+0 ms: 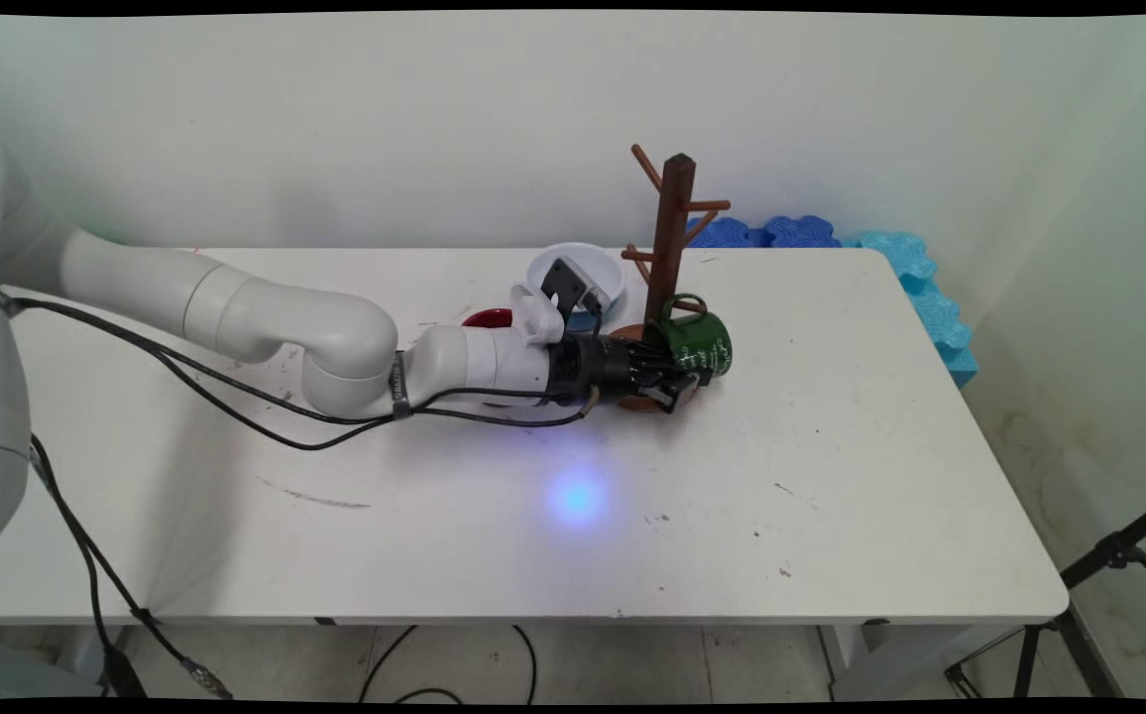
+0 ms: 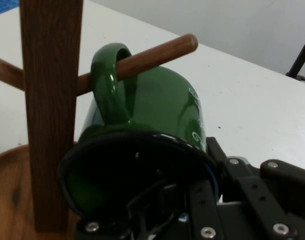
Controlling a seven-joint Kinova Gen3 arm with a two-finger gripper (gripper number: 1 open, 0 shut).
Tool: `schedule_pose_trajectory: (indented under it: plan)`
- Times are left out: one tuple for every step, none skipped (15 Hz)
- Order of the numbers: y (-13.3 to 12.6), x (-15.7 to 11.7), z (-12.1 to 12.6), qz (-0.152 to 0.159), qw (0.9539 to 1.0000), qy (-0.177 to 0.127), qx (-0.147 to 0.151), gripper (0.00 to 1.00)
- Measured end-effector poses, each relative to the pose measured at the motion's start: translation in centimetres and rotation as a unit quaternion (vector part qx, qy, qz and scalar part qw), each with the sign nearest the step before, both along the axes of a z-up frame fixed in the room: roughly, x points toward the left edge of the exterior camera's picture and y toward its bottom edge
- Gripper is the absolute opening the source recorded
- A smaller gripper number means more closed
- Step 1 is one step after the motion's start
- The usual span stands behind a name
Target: Place the picked object on the table
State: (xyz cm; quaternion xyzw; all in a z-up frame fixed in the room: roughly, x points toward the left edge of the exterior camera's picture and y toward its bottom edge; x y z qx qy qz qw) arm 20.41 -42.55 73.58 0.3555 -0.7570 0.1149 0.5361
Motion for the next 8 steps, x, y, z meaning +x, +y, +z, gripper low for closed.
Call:
schedule_pose_trajectory:
  plan:
    - [0.0,0.1,0.2,0.001,1.0000,0.000,-0.001,0.00]
    - [0.0,0.1,0.4,0.002,1.0000,0.000,-0.002,0.00]
    - [0.0,0.2,0.6,0.002,1.0000,0.001,-0.002,0.00]
    - [0.0,0.2,0.8,0.002,1.0000,0.001,-0.003,0.00]
    - [0.1,0.3,1.1,0.002,1.0000,0.002,-0.003,0.00]
    - [0.3,0.3,1.5,0.000,1.0000,0.003,-0.003,0.00]
    - [0.6,0.3,1.8,-0.002,1.0000,0.004,-0.003,0.00]
    - [0.8,0.4,2.2,-0.004,1.0000,0.005,-0.003,0.00]
